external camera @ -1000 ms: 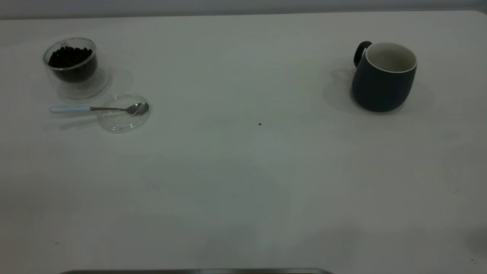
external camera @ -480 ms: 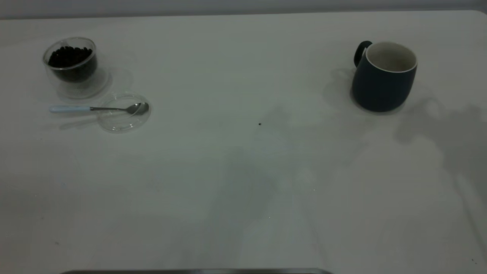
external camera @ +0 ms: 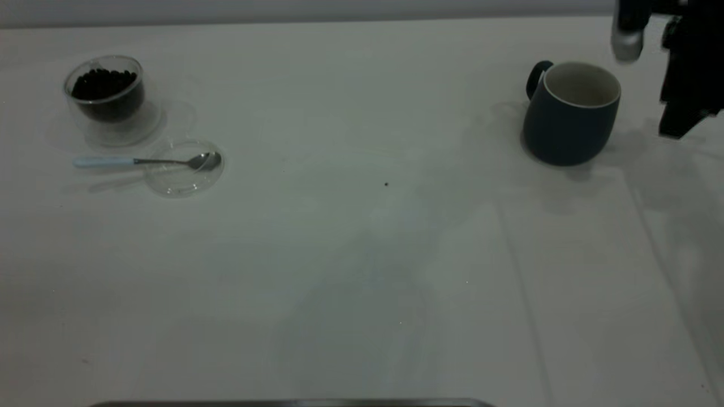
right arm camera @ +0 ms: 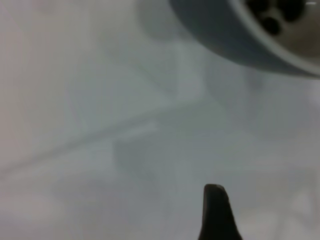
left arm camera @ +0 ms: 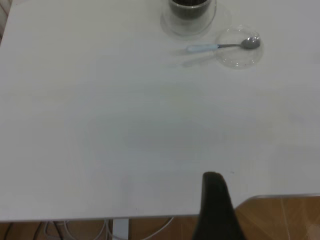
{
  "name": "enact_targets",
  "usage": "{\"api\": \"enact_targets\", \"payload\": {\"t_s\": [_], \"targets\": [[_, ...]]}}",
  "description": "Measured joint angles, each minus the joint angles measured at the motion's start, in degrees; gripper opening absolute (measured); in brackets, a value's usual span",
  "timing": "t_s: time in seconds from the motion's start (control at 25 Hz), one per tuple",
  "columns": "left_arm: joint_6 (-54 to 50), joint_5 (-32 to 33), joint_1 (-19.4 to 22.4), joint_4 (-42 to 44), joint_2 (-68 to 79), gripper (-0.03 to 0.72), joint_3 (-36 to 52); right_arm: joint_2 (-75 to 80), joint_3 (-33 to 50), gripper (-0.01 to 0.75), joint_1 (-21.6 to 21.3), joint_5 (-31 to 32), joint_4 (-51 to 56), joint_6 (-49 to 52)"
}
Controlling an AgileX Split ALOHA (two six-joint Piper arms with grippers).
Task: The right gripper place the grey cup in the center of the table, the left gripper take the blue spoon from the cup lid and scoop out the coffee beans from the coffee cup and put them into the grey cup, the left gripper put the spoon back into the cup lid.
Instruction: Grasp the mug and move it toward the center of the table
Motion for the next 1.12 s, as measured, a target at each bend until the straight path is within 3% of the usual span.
{"api": "enact_targets", "payload": {"t_s": [0.24, 0.48, 0.88, 1.12], "targets": [[0.0, 0.0, 0.0, 0.0, 0.0, 0.588, 0.0, 2.31, -1.09, 0.462, 0.2, -4.47, 0.58, -6.64], [0.0, 0.0, 0.0, 0.0, 0.0, 0.588, 0.0, 2.31, -1.19, 0.462, 3.32, -6.98, 3.83, -11.91], [0.0, 0.0, 0.0, 0.0, 0.0, 0.588, 0.0, 2.32, -1.19, 0.462, 13.21, -11.11, 12.56, -15.26], [0.0, 0.0, 0.0, 0.0, 0.0, 0.588, 0.0, 2.43, -1.19, 0.462, 19.8, -12.02, 24.06, -15.26]]}}
